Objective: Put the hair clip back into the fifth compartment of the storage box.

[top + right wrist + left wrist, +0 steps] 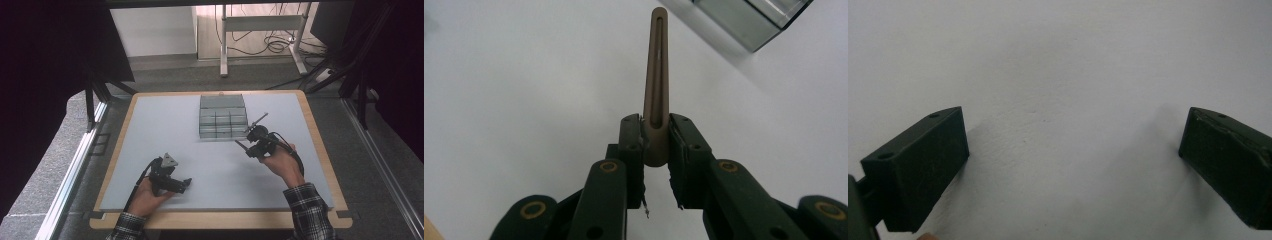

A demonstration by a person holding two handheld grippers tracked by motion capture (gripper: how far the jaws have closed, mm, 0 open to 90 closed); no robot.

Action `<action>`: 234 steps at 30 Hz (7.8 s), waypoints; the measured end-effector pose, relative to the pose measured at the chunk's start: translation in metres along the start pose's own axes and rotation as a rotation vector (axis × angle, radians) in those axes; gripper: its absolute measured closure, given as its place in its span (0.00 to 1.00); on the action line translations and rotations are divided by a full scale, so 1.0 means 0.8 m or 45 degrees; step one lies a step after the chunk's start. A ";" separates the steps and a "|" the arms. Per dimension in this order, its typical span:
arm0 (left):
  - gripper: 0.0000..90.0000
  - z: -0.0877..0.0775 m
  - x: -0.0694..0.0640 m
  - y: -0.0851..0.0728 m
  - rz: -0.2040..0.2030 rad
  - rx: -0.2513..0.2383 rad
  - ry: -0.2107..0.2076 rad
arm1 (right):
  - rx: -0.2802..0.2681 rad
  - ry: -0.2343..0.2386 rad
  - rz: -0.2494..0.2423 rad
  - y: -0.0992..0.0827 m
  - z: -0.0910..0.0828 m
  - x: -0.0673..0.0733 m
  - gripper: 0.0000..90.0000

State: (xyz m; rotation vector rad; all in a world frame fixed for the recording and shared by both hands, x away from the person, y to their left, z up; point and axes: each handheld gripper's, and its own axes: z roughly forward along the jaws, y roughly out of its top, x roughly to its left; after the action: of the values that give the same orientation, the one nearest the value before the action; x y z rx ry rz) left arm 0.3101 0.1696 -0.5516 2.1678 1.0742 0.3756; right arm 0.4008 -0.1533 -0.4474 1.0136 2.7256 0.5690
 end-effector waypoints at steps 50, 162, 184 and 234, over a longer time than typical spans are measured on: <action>0.00 0.000 0.000 0.000 -0.005 -0.001 -0.001 | -0.308 -0.109 0.039 0.054 0.023 -0.015 0.84; 0.00 0.000 0.000 0.000 0.000 0.000 -0.002 | -0.341 -0.086 0.010 0.104 0.065 -0.008 0.60; 0.00 0.000 0.000 0.000 0.000 -0.001 -0.001 | -0.347 -0.073 0.012 0.085 0.054 -0.002 0.54; 0.00 0.000 0.000 0.000 -0.001 -0.001 -0.002 | -0.365 -0.065 0.004 0.049 0.027 0.008 0.43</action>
State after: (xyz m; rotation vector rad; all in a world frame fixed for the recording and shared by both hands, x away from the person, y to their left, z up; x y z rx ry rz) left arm 0.3100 0.1694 -0.5517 2.1664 1.0739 0.3737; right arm 0.4253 -0.1160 -0.4510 0.9448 2.5042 0.8899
